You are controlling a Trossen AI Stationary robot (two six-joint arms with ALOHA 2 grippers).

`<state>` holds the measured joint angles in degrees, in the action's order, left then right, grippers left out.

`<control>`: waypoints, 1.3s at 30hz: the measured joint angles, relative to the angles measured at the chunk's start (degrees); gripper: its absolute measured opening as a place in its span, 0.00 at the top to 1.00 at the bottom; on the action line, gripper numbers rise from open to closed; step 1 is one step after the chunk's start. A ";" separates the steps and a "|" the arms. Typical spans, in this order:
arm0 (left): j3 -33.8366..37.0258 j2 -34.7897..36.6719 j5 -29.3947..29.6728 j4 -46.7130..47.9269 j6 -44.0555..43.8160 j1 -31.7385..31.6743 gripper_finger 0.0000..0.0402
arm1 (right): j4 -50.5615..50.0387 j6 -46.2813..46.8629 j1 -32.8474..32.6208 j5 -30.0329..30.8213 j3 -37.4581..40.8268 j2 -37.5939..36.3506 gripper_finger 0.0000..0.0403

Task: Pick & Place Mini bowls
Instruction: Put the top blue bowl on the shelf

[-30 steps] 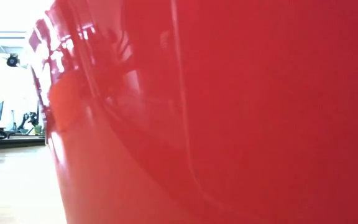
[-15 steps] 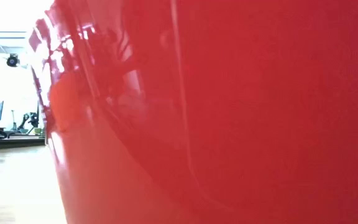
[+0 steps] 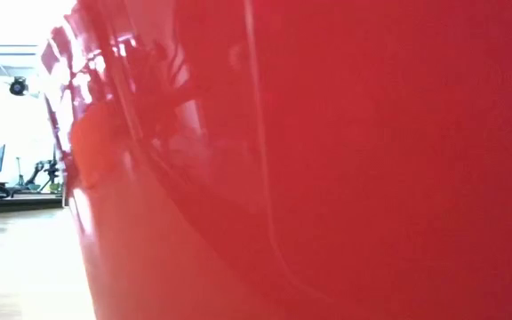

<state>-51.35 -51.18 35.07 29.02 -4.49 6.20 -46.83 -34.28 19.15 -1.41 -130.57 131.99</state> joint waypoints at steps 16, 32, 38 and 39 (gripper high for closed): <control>0.00 0.00 -0.04 0.62 0.75 0.01 0.84 | -3.80 -0.48 0.27 0.00 -1.32 0.21 0.98; 0.00 0.00 -0.08 0.62 1.29 0.02 0.84 | -3.74 -0.42 0.25 0.02 -1.32 0.19 0.98; 0.00 0.00 -0.10 0.62 1.31 0.00 0.84 | -3.76 -0.42 0.25 0.01 -1.30 0.16 0.97; 0.00 0.00 -0.11 0.62 1.31 0.01 0.84 | -3.78 -0.40 0.23 0.00 -1.30 0.16 0.96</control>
<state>-51.35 -51.18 34.96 29.65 -3.18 6.20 -50.61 -34.68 19.38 -1.41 -131.87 132.16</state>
